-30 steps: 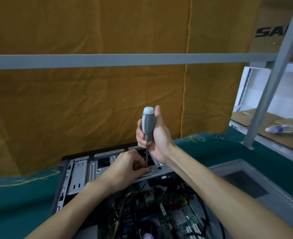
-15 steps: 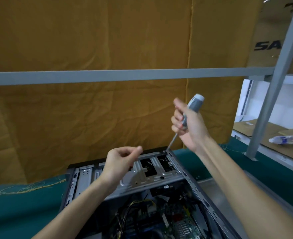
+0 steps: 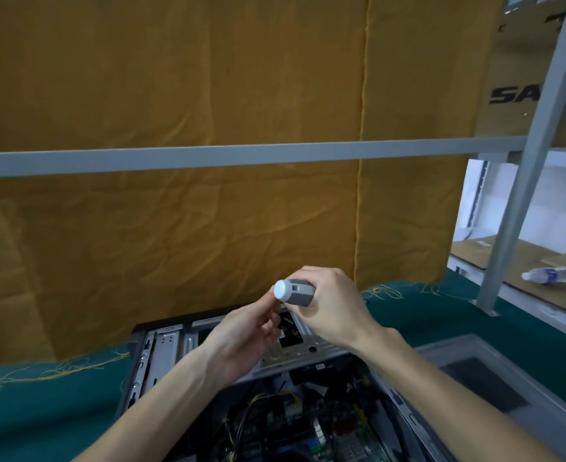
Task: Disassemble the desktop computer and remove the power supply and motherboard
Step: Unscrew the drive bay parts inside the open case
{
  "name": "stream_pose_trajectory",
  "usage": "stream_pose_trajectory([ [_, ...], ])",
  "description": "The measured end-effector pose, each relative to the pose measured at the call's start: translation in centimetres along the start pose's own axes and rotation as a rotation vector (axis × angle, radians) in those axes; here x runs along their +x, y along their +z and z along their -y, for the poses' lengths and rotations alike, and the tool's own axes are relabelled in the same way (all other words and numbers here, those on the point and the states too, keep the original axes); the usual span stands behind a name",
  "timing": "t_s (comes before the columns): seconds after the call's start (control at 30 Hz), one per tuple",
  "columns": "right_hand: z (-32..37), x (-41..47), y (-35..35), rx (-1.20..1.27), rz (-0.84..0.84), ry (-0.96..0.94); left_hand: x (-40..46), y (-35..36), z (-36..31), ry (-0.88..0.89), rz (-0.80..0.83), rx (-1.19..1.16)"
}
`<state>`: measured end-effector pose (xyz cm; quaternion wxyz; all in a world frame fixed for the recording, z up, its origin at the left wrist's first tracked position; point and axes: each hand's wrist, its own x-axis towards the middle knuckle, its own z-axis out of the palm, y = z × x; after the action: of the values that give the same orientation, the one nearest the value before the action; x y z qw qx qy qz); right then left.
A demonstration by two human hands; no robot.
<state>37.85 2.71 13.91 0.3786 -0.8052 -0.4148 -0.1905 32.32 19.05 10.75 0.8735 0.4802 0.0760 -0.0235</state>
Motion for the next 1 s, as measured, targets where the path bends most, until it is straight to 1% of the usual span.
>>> stream_pose_trajectory([
  [0.03,-0.3,0.1,-0.1,-0.039,0.019,-0.013,0.0,0.1,0.2,0.024,-0.005,0.036],
  [0.07,-0.8,0.2,-0.4,-0.063,0.024,-0.014,0.0,0.2,0.3,0.079,-0.012,0.133],
  [0.1,-1.5,0.2,-0.8,-0.054,0.010,0.011,0.0,0.3,0.6,0.172,-0.023,0.303],
  [0.13,-2.4,0.1,-1.2,-0.017,-0.016,0.064,0.2,0.0,0.9,0.323,-0.043,0.592],
  [0.2,-5.3,-0.3,-2.2,0.051,-0.080,0.212,0.7,-1.3,1.8,0.751,-0.086,1.368],
  [0.23,-7.1,-0.7,-2.8,0.063,-0.095,0.297,0.9,-1.7,2.0,0.893,-0.053,1.644],
  [0.27,-9.0,-1.4,-3.3,0.060,-0.087,0.384,1.2,-2.1,2.2,0.897,-0.012,1.773],
  [0.3,-10.9,-2.2,-3.6,0.036,-0.063,0.472,1.4,-2.2,2.3,0.831,0.011,1.790],
  [0.33,-12.9,-3.0,-3.8,-0.006,-0.037,0.551,1.6,-2.5,2.2,0.771,0.017,1.758],
  [0.43,-18.0,-5.8,-3.7,-0.177,0.064,0.720,2.3,-3.3,2.1,0.738,-0.034,1.741],
  [0.53,-21.3,-7.7,-2.8,-0.317,0.162,0.818,2.7,-4.4,2.0,0.661,-0.072,1.603],
  [0.6,-22.6,-8.5,-2.3,-0.382,0.183,0.841,2.9,-4.7,2.1,0.638,-0.080,1.570],
  [0.73,-23.7,-9.4,-1.6,-0.454,0.218,0.860,3.3,-4.8,2.3,0.638,-0.067,1.581],
  [0.87,-24.3,-9.7,-1.3,-0.454,0.231,0.865,3.4,-5.0,2.2,0.606,-0.047,1.561],
  [1.0,-23.7,-9.7,-1.9,-0.405,0.212,0.892,3.2,-5.0,2.3,0.634,-0.043,1.558],
])
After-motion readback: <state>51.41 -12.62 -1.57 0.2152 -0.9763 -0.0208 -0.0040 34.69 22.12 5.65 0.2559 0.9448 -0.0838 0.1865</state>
